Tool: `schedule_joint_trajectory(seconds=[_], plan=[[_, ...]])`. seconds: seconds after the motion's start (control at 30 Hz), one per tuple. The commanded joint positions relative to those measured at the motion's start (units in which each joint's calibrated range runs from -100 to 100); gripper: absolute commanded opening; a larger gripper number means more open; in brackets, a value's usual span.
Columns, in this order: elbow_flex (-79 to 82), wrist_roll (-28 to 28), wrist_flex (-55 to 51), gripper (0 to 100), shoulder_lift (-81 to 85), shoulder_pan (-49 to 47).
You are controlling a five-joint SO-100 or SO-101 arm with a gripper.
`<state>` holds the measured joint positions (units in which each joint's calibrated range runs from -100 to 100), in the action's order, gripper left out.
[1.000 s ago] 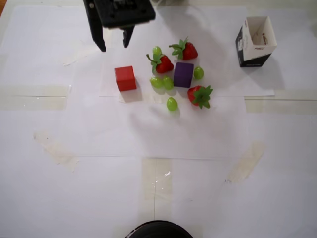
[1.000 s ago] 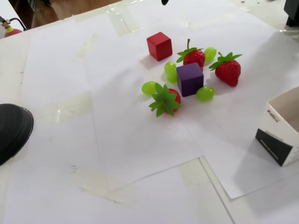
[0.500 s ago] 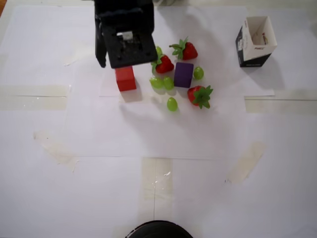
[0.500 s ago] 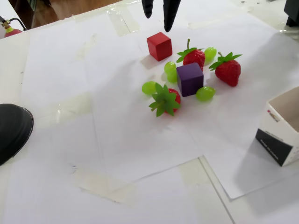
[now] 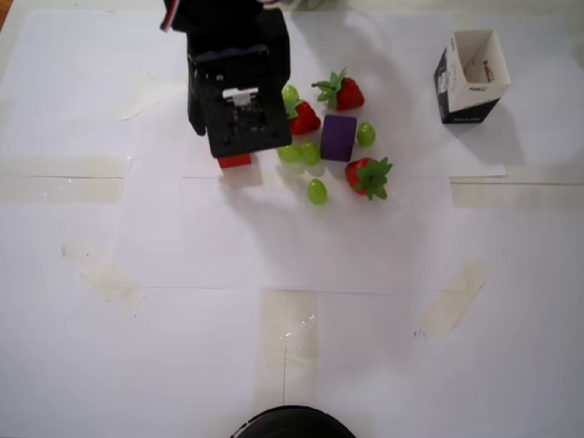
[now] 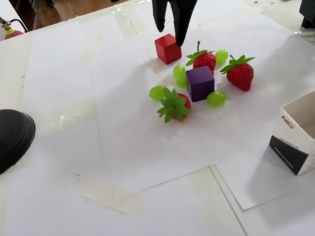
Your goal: Put the red cube on top of the purple cube
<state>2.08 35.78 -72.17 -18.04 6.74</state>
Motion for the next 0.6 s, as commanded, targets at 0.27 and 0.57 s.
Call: schedule_joint_trajectory(seconds=[0.27, 0.57], plan=[[-2.08, 0.00, 4.36, 27, -4.32, -0.79], [-1.99, 0.54, 5.18, 22, -5.26, -0.42]])
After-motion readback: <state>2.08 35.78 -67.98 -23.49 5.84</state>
